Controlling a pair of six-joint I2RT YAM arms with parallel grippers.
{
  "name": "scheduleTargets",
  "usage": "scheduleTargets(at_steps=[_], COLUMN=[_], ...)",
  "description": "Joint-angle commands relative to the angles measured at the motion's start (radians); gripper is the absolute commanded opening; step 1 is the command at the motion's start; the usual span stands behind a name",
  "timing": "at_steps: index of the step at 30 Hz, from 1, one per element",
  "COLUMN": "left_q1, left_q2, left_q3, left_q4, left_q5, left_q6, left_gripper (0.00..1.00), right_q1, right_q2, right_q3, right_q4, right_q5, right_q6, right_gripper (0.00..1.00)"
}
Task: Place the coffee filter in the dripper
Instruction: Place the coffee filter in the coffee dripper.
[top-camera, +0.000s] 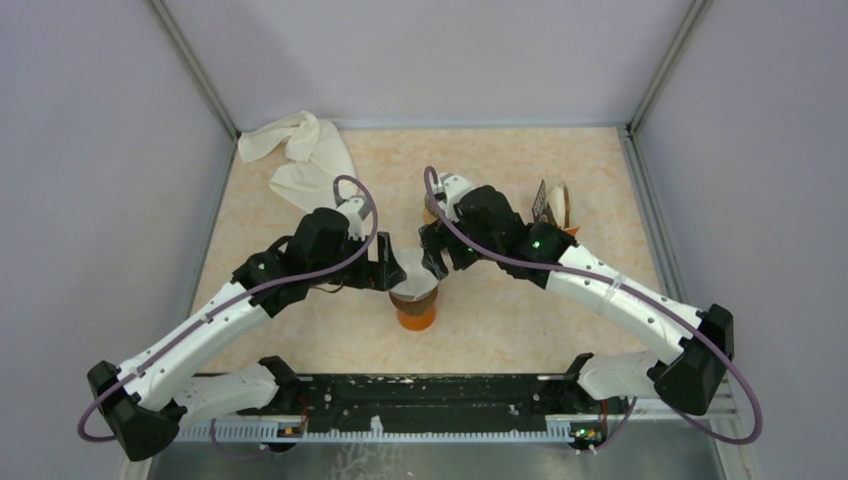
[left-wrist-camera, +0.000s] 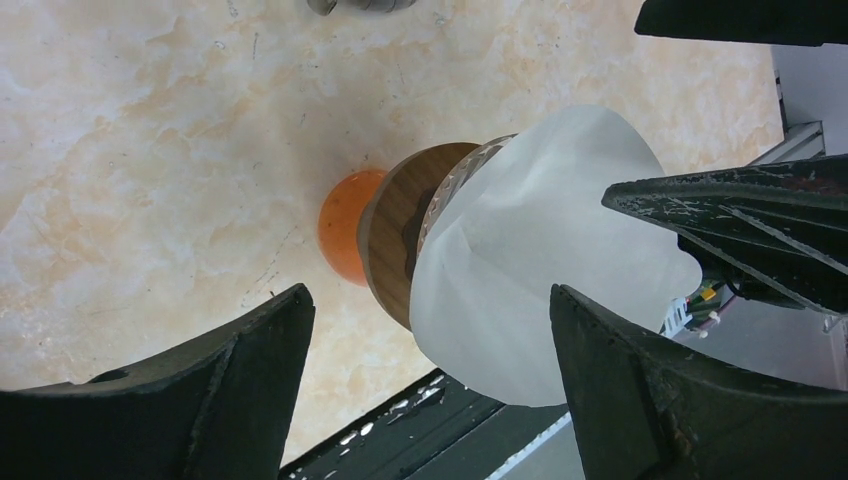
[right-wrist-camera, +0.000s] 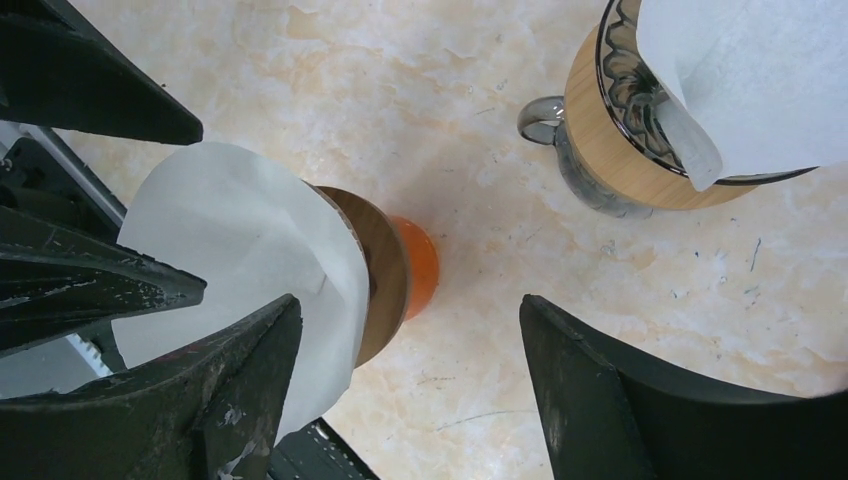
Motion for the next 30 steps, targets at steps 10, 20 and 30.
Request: scheduleTargets(at_steps=[10, 20, 30], left_q1=[0.007, 0.008, 0.007], left_q2=[-0.038, -0.01, 0.017], left_q3=[0.029, 0.055, 0.064], left_q4=[-0.051, -0.057, -0.06], left_q5=[0.066, 0.109, 0.11], left_q6=[-0.033, -0.019, -0.001], left_gripper=[0.79, 0.47, 0.24], right_q1=[-0.007, -0.008, -0.006], right_q2=[-0.029, -0.02, -0.023], right_q3=[0.041, 0.043, 0.027], right_q4=[0.031, 0.026, 0.013], right_q5=[-0.07, -0.111, -0.137], right_q6=[0.002, 0.008, 0.013], right_gripper=[0.6, 0.36, 0.05])
